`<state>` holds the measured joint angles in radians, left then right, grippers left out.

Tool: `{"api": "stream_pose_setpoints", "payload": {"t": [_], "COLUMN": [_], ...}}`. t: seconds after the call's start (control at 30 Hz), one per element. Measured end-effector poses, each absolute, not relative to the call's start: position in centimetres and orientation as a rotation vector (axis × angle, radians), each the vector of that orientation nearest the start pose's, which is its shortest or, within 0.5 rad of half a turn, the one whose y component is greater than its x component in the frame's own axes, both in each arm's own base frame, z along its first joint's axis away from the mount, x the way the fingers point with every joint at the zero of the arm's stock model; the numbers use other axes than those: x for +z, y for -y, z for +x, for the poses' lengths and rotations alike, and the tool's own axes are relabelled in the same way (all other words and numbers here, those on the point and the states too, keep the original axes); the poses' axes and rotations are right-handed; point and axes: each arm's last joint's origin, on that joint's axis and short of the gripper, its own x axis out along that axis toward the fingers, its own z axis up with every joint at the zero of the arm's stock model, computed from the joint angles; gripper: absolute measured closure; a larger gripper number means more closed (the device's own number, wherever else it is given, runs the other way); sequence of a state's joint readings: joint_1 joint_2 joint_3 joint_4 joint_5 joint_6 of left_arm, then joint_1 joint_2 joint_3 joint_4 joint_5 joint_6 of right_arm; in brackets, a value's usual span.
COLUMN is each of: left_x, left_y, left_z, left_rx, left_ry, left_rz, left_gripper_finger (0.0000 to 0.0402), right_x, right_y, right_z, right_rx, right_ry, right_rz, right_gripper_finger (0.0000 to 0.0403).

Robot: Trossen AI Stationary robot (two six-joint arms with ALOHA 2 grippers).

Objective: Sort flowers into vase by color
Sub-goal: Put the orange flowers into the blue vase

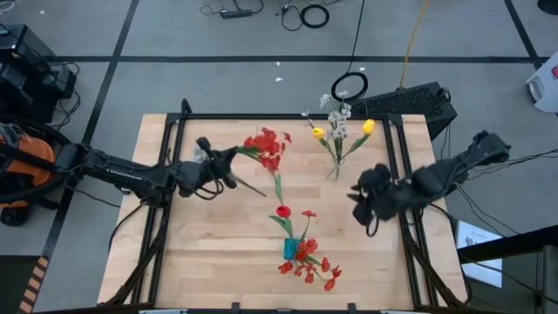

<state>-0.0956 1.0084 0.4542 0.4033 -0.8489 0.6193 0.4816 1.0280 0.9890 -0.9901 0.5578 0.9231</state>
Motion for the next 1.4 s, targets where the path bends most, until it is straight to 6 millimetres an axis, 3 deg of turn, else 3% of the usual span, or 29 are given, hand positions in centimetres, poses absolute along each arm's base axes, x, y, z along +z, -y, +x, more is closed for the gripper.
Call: {"api": "stream_pose_setpoints", "payload": {"t": [0.27, 0.43, 0.57, 0.73, 0.93, 1.1, 1.4], "left_x": [24.8, 26.0, 26.6, 26.3, 24.9, 22.8, 23.5], "left_y": [0.4, 0.9, 1.8, 4.8, 7.9, 9.6, 13.4], "left_z": [21.1, 21.2, 21.3, 21.7, 23.2, 25.2, 29.9], "left_rx": [0.549, 0.360, 0.132, -0.055, -0.095, -0.018, -0.024], "left_ry": [-0.048, 0.106, 0.187, 0.222, 0.335, 0.390, 0.385], "left_rz": [0.161, 0.029, -0.095, -0.149, -0.211, -0.263, -0.170], "left_gripper_finger": [0.0391, 0.0391, 0.0391, 0.0391, 0.0391, 0.0391, 0.0392], "right_x": [18.1, 13.4, 12.2, 11.8, 12.1, 12.1, 12.1], "right_y": [-7.9, -7.2, -6.6, -6.6, -6.8, -6.8, -6.8], "right_z": [15.9, 14.8, 14.0, 13.9, 14.2, 14.2, 14.2], "right_rx": [-0.336, -0.234, -0.209, -0.212, -0.202, -0.201, -0.200], "right_ry": [-0.546, -0.337, -0.251, -0.264, -0.261, -0.262, -0.263], "right_rz": [0.509, 0.640, 0.697, 0.677, 0.642, 0.632, 0.631], "right_gripper_finger": [0.0287, 0.0287, 0.0287, 0.0287, 0.0287, 0.0287, 0.0287]}}
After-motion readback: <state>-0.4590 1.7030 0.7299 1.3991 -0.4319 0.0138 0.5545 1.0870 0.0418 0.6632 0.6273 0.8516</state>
